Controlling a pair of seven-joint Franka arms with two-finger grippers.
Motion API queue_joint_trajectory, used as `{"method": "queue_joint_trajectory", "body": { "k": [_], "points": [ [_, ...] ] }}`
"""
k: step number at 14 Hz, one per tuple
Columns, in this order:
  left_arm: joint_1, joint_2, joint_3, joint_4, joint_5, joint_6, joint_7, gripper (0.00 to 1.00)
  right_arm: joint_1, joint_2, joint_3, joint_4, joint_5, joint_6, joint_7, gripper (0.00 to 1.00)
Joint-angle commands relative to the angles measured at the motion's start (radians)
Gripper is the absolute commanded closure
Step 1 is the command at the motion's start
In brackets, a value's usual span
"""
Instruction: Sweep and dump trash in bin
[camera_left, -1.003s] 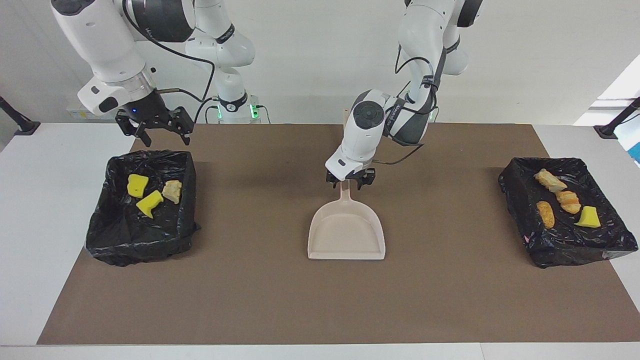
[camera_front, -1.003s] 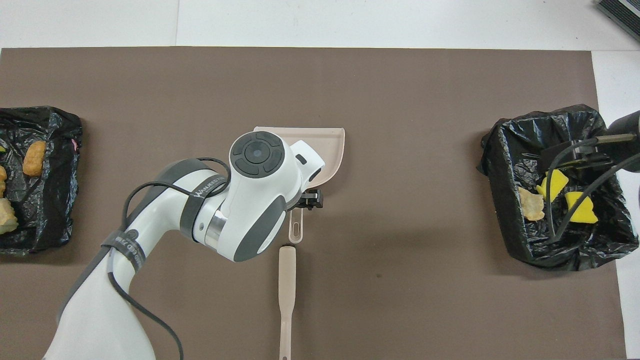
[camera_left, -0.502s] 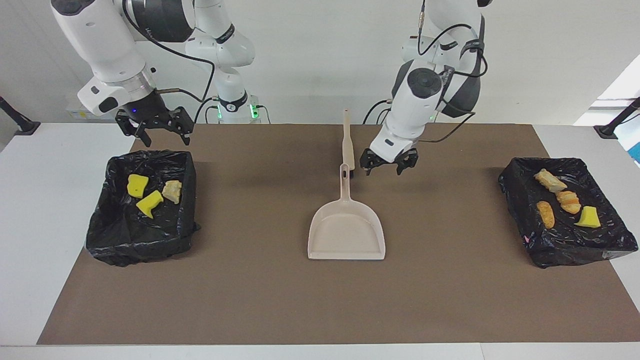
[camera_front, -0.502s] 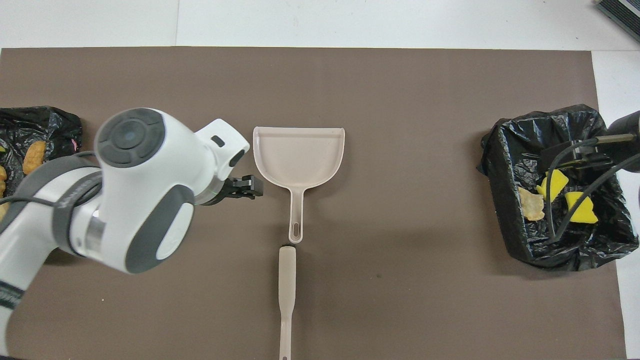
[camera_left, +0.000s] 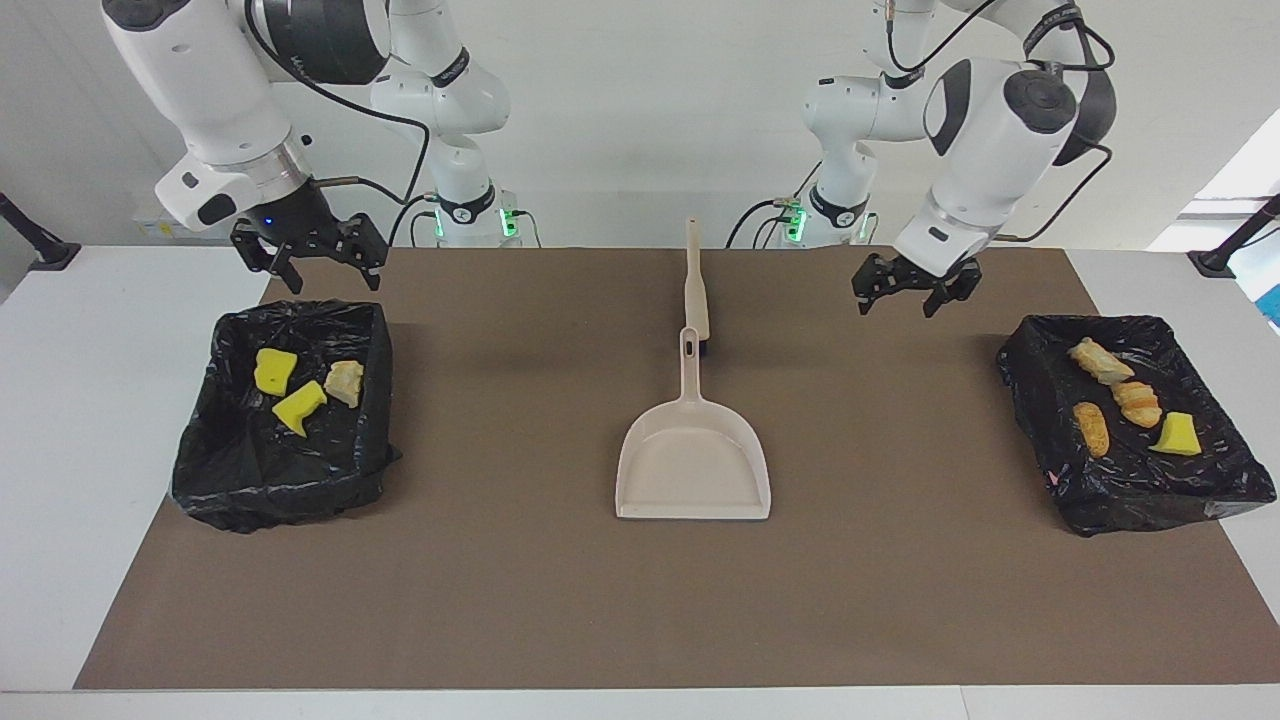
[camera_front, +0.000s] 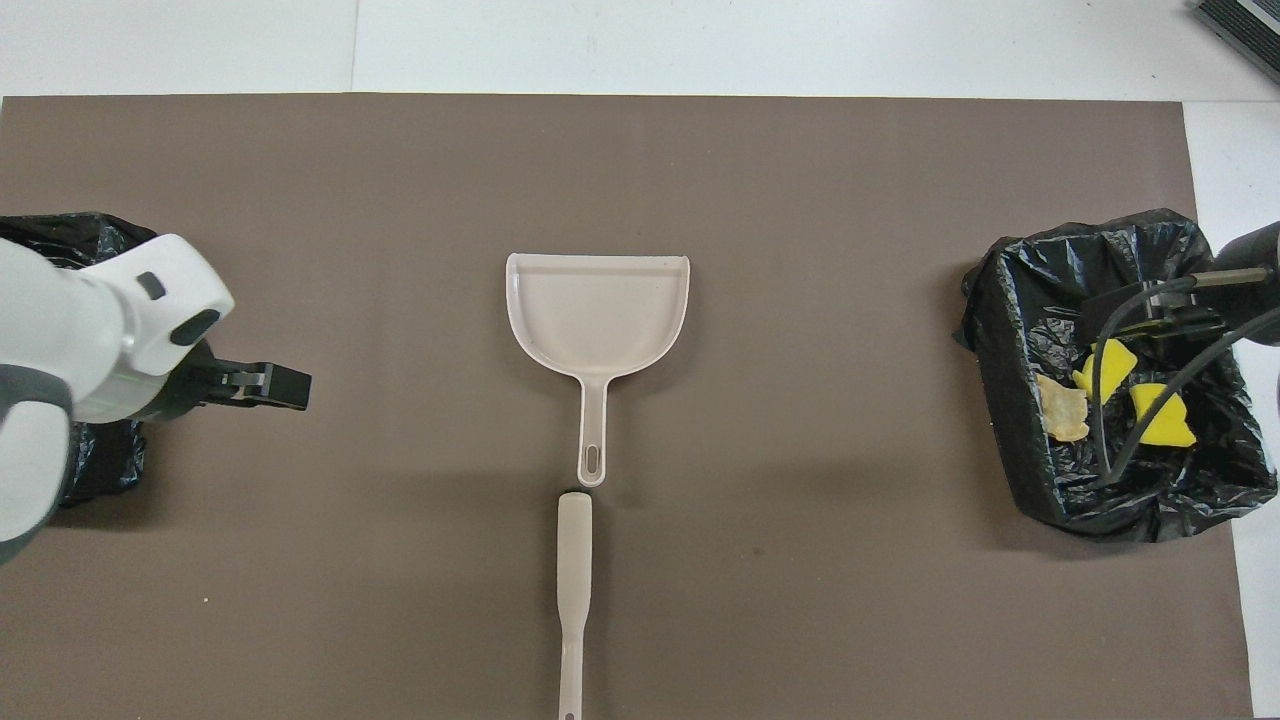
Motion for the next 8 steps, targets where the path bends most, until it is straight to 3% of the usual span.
{"method": "queue_joint_trajectory", "body": {
  "k": [1,5,8],
  "points": [
    [0.096,-0.026,-0.008,0.108,0.013,-0.086,0.145,0.00,-0.004,-0.013,0.001,-0.016,0.016,0.010,0.010,0.00],
    [0.164,0.004,-0.005,0.308,0.010,-0.250,0.174,0.00,-0.006,-0.013,0.003,-0.016,0.016,0.010,0.012,0.00],
    [0.164,0.079,-0.005,0.440,0.011,-0.369,0.174,0.00,-0.006,-0.013,0.003,-0.016,0.016,0.010,0.010,0.00]
  ]
}}
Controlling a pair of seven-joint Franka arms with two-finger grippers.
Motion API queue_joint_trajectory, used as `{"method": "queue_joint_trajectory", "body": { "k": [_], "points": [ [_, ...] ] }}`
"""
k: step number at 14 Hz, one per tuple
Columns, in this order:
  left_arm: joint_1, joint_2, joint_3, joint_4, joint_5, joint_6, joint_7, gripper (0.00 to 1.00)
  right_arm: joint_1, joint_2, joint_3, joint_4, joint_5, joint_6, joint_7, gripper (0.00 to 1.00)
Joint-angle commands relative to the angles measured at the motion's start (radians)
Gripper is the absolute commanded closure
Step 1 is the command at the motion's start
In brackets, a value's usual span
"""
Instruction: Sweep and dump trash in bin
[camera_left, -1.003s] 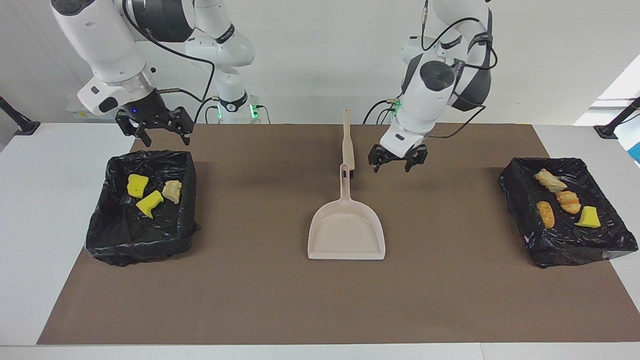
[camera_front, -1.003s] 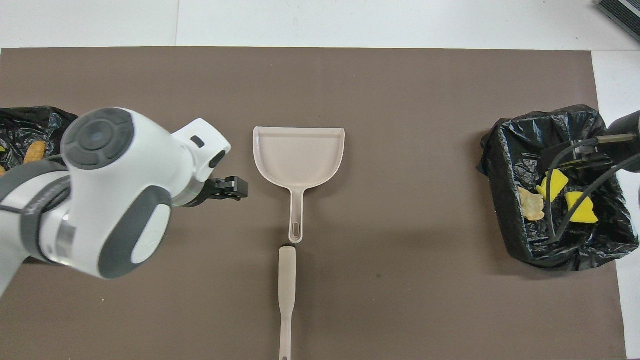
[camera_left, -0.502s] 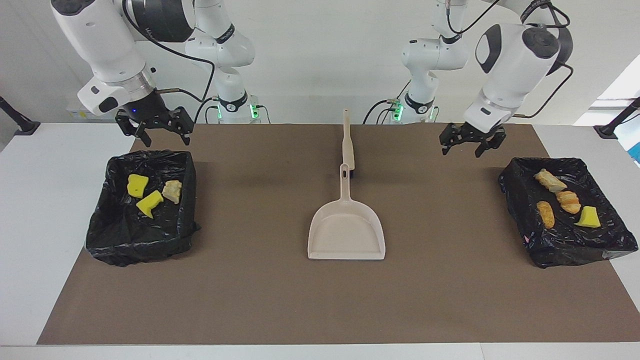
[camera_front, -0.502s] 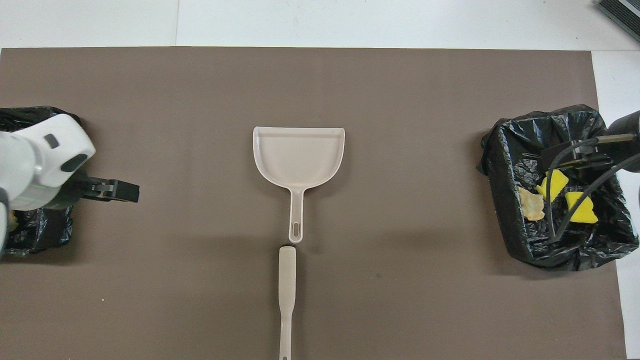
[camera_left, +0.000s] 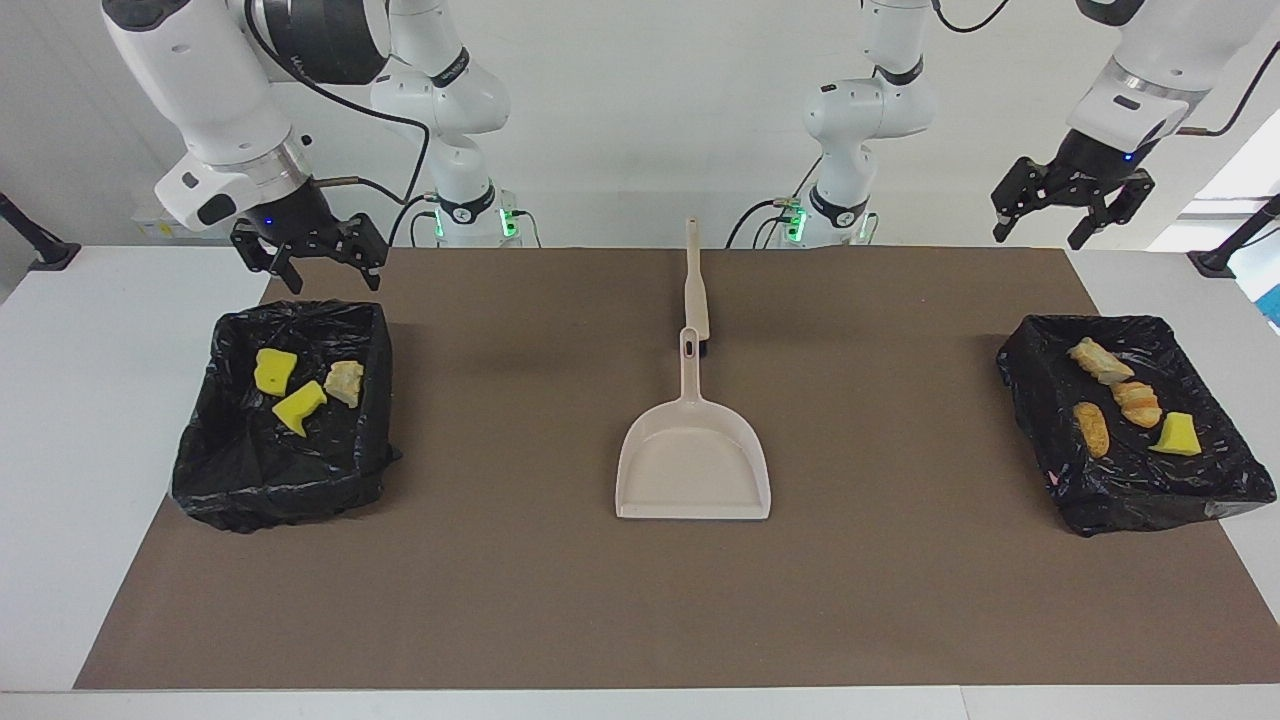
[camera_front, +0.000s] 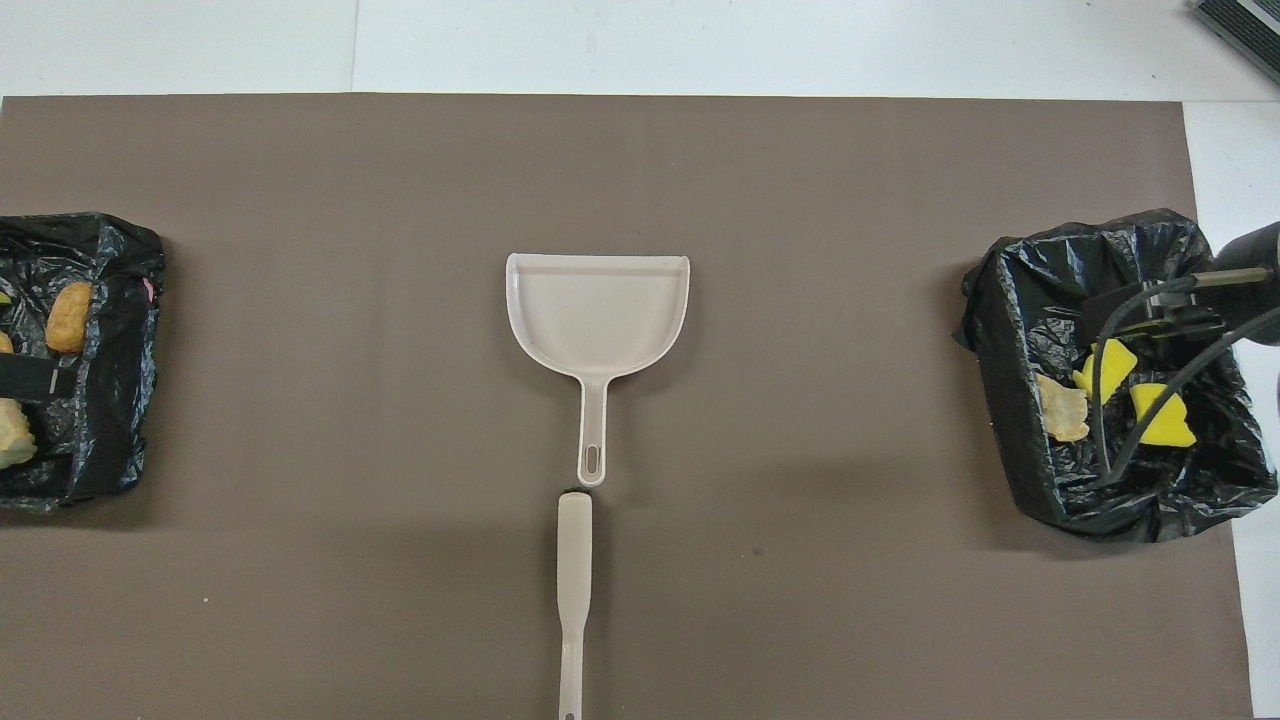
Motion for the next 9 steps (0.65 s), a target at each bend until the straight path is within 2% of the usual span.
{"method": "queue_joint_trajectory", "body": {
  "k": [1,9],
  "points": [
    [0.004,0.115,-0.011,0.169,0.011,-0.104,0.006,0.00,-0.006,-0.013,0.002,-0.016,0.016,0.010,0.012,0.00],
    [-0.011,0.106,-0.020,0.164,0.011,-0.102,-0.007,0.00,0.002,-0.013,0.006,-0.016,-0.058,0.012,-0.023,0.00]
  ]
}}
